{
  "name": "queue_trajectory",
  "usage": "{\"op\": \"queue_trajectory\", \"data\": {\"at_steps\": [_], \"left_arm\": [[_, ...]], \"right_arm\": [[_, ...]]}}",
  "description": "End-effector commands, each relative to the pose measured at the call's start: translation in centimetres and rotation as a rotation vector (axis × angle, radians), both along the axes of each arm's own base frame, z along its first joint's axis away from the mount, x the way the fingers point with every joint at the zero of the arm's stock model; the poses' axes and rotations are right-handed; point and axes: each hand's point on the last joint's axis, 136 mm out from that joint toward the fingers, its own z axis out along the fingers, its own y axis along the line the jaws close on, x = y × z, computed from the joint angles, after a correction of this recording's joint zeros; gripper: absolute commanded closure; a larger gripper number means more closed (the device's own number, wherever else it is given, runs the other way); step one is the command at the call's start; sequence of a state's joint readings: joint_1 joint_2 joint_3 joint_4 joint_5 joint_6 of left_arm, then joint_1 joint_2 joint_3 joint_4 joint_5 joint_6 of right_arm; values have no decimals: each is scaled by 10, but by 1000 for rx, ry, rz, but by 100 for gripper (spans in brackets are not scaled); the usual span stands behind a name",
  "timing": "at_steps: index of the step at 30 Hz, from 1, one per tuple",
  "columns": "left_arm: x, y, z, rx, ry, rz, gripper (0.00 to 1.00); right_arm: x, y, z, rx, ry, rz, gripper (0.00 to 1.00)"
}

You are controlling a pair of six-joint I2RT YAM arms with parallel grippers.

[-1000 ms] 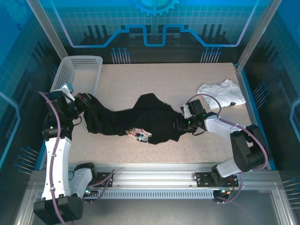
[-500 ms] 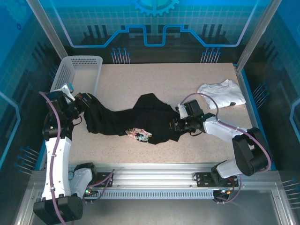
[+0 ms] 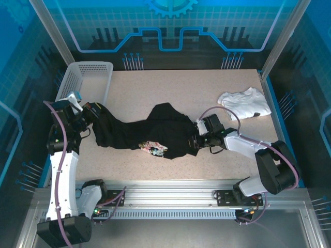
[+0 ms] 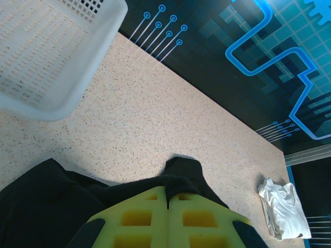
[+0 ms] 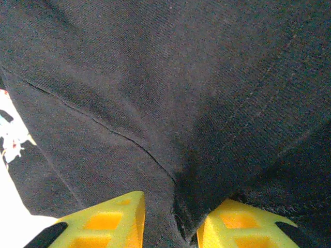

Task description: Fold the inside-out t-shirt

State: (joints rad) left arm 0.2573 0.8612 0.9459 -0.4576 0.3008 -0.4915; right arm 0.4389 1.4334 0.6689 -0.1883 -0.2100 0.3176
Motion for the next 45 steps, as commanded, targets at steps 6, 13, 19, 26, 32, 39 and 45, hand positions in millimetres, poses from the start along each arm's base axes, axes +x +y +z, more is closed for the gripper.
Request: {"op": "queue_trajectory", "data": {"at_steps": [6, 13, 19, 26, 32, 39, 45], "left_arm": [[1, -2, 9, 5, -46, -23, 100], [1, -3, 15, -10, -48, -19, 100], [4, -8, 71, -71, -154, -27, 100], [-31, -9, 192, 42, -403, 4, 100], [-119, 0, 297, 281, -665, 174, 100], [-85, 12, 312, 316, -597, 182, 100], [31, 43, 281, 285, -416, 163, 100]], "right_arm": [[-3, 3, -3, 11, -3, -5, 76], [11, 7, 49, 95, -109, 3, 100], [53, -31, 240, 337, -511, -94, 100], [38, -103, 367, 144, -832, -259, 100], [-50, -151, 463, -1, -1134, -410, 100], [-71, -165, 501, -52, -1246, -463, 100], [9, -167, 494, -93, -1197, -487, 100]]}}
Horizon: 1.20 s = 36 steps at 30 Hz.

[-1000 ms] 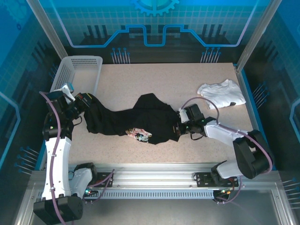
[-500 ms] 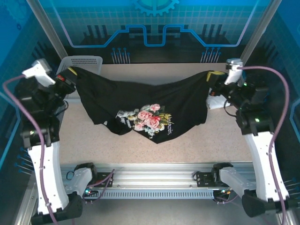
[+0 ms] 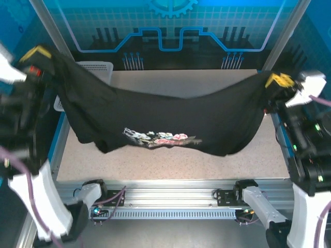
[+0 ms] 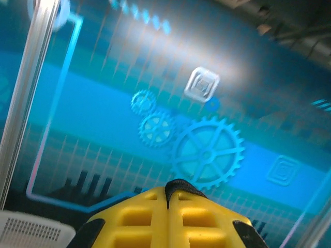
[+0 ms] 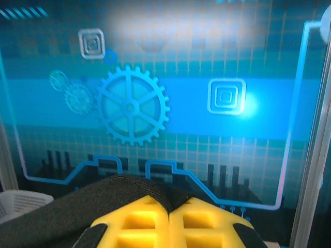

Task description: Fold the inside-out t-shirt

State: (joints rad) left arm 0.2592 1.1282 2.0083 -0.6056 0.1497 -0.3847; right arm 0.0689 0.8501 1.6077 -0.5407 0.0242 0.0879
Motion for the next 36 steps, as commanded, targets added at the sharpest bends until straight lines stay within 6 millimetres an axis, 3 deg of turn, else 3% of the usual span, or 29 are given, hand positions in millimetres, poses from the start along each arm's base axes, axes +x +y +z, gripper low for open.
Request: {"op": "queue_trajectory", "data": {"at_steps": [1, 5, 7, 10, 16, 22, 27, 29, 31, 33, 36], "left_arm": [[91, 32, -52, -40, 206, 40, 100], [109, 36, -30, -34, 166, 31, 100], [102, 33, -14, -24, 130, 26, 100], [76, 23, 14, -9, 40, 9, 100], [-15, -5, 63, 22, -163, -15, 100], [-109, -30, 88, 81, -331, -11, 100], [-161, -44, 105, 138, -431, 6, 100], [-166, -45, 111, 148, -450, 11, 100], [-156, -42, 114, 149, -449, 12, 100], [-131, -37, 114, 137, -424, -1, 100], [-74, -27, 107, 112, -354, -39, 100]], "right_arm": [[69, -12, -18, -22, 81, -83, 100], [101, -9, -9, -25, 96, -66, 100], [102, -8, -3, -28, 87, -58, 100], [88, -8, 10, -30, 51, -55, 100], [26, -10, 34, -34, -41, -56, 100], [-53, -13, 54, -29, -152, -59, 100], [-104, -14, 71, -28, -239, -63, 100], [-113, -15, 78, -36, -260, -70, 100], [-115, -18, 83, -51, -269, -89, 100], [-106, -20, 85, -67, -259, -106, 100], [-78, -21, 82, -97, -225, -122, 100]]}}
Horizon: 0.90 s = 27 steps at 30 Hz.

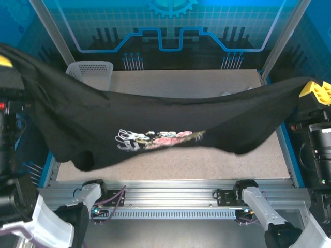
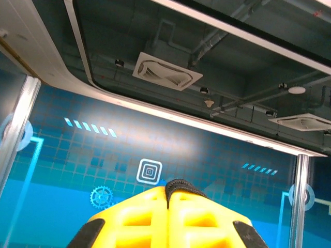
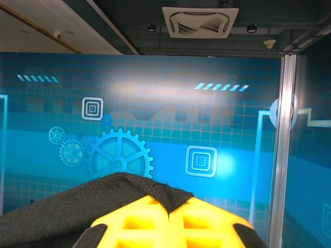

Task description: Fold the inside-out t-shirt

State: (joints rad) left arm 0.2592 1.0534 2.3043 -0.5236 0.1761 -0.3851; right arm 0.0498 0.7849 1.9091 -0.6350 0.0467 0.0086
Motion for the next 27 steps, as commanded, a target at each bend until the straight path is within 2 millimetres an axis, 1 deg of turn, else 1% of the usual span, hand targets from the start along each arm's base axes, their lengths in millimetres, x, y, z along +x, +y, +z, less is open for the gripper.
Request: {"op": "queue_trajectory", "data": {"at_steps": [1, 2, 5, 7, 8, 9, 10, 11, 13, 14, 16, 17, 18, 19, 20, 21, 22, 23, 24, 25, 27], "left_arm": [[96, 21, -13, -21, 114, -30, 100], [117, 26, -18, -30, 140, -36, 100], [194, 39, -46, -50, 241, -57, 100], [250, 42, -75, -23, 321, -37, 100], [274, 41, -88, -17, 353, -37, 100], [302, 41, -105, -16, 393, -43, 100], [330, 41, -124, -21, 433, -49, 100], [352, 42, -140, -26, 465, -52, 100], [406, 41, -184, -27, 543, -50, 99], [428, 41, -204, -27, 577, -46, 99], [479, 43, -254, -41, 654, -39, 99], [499, 44, -273, -47, 679, -36, 97], [523, 44, -295, -55, 697, -43, 93], [542, 45, -313, -59, 712, -43, 87], [555, 45, -327, -68, 720, -46, 80], [568, 44, -344, -77, 729, -57, 66], [576, 45, -359, -100, 744, -58, 54], [578, 46, -367, -115, 753, -60, 51], [578, 44, -374, -127, 768, -67, 44], [574, 42, -375, -137, 782, -74, 38], [560, 36, -376, -143, 834, -79, 32]], "right_arm": [[50, -7, -9, -43, 73, -73, 100], [63, -7, -11, -49, 85, -77, 100], [116, -5, -30, -77, 144, -86, 100], [157, -4, -48, -88, 197, -87, 100], [180, -4, -61, -89, 232, -87, 100], [203, -3, -72, -92, 262, -84, 100], [229, -1, -88, -90, 302, -79, 100], [251, 0, -103, -86, 335, -74, 100], [305, 4, -142, -70, 418, -55, 100], [329, 5, -161, -61, 455, -49, 100], [387, 7, -210, -27, 551, -39, 100], [412, 10, -231, -13, 589, -33, 100], [441, 14, -256, 3, 641, -19, 97], [468, 16, -280, 19, 694, -18, 89], [487, 18, -299, 22, 741, -15, 83], [506, 21, -318, 27, 790, -19, 74], [520, 23, -333, 27, 827, -19, 67], [527, 25, -341, 24, 859, -18, 63], [530, 26, -347, 23, 886, -19, 59], [529, 30, -347, 18, 902, -6, 57], [517, 36, -346, 18, 933, 25, 55]]}}
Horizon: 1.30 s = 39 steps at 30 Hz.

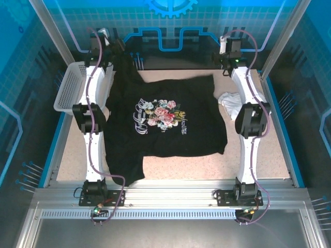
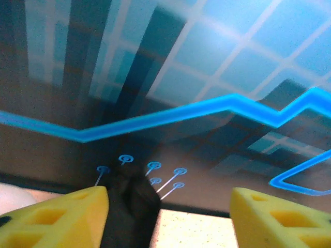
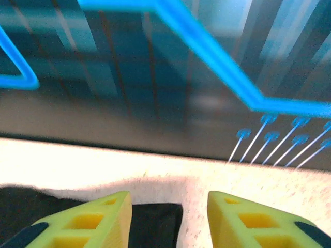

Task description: Fold the inside-out t-shirt

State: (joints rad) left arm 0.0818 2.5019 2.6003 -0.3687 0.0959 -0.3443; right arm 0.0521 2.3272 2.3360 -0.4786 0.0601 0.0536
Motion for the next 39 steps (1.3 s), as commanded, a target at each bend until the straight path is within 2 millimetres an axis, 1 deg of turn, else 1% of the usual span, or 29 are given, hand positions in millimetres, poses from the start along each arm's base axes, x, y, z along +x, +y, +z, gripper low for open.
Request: {"op": "queue_trajectory", "data": {"at_steps": [1, 2, 3, 4, 5, 7, 8, 10, 12, 13, 15, 16, 18, 19, 20, 23, 25, 26, 28, 29, 30, 31, 32, 33, 34, 36, 37, 39], "left_arm": [[-39, -12, 91, -14, -110, 5, 30], [-51, -18, 90, -15, -85, -3, 29], [-68, -25, 87, -24, -54, -2, 29], [-89, -32, 88, -48, -43, -1, 28], [-108, -39, 81, -78, -20, -1, 28], [-158, -58, 68, -156, 10, -5, 28], [-184, -77, 63, -179, 13, -28, 28], [-234, -110, 35, -211, 20, -58, 27], [-276, -138, -6, -238, 103, -138, 27], [-297, -148, -26, -243, 161, -167, 27], [-336, -165, -58, -204, 236, -230, 27], [-351, -168, -71, -178, 261, -239, 27], [-371, -176, -88, -159, 296, -265, 26], [-375, -182, -93, -149, 304, -291, 26], [-380, -195, -97, -132, 306, -340, 27], [-392, -254, -111, -38, 295, -572, 27], [-401, -293, -122, 52, 267, -711, 27], [-405, -311, -126, 97, 229, -775, 27], [-412, -343, -135, 165, 155, -885, 27], [-416, -357, -137, 189, 120, -940, 28], [-421, -374, -141, 231, 67, -1002, 29], [-426, -389, -148, 287, 18, -1059, 29], [-427, -402, -151, 329, -27, -1098, 28], [-429, -418, -156, 374, -68, -1147, 28], [-431, -434, -163, 415, -101, -1195, 27], [-433, -458, -173, 489, -177, -1255, 26], [-435, -469, -180, 522, -215, -1278, 25], [-433, -484, -190, 563, -256, -1293, 24]], "right_arm": [[-38, 14, 57, 43, 3, 43, 54], [-52, 15, 56, 45, 35, 47, 53], [-71, 17, 48, 41, 82, 49, 53], [-96, 17, 26, 36, 158, 41, 52], [-120, 15, 13, 43, 209, 15, 51], [-175, 13, -26, 86, 314, -36, 51], [-206, 13, -47, 108, 358, -66, 51], [-265, 7, -88, 118, 463, -134, 50], [-317, 4, -119, 130, 562, -165, 49], [-340, 2, -131, 125, 609, -182, 49], [-378, -3, -157, 96, 685, -218, 49], [-391, -5, -168, 94, 709, -238, 49], [-400, 0, -181, 137, 755, -248, 49], [-399, 1, -184, 151, 762, -254, 49], [-398, 4, -188, 158, 765, -257, 49], [-392, 8, -201, 166, 800, -270, 49], [-387, 10, -210, 172, 832, -271, 52], [-384, 12, -214, 178, 843, -268, 56], [-379, 15, -216, 189, 859, -250, 82], [-377, 16, -211, 187, 854, -231, 90], [-374, 18, -203, 182, 840, -204, 95], [-374, 21, -194, 181, 827, -174, 97], [-374, 24, -186, 187, 822, -140, 98], [-372, 29, -173, 200, 810, -99, 98], [-372, 32, -164, 213, 815, -68, 99], [-375, 38, -152, 249, 824, -21, 99], [-376, 40, -147, 282, 825, -1, 99], [-374, 42, -140, 344, 821, 19, 99]]}}
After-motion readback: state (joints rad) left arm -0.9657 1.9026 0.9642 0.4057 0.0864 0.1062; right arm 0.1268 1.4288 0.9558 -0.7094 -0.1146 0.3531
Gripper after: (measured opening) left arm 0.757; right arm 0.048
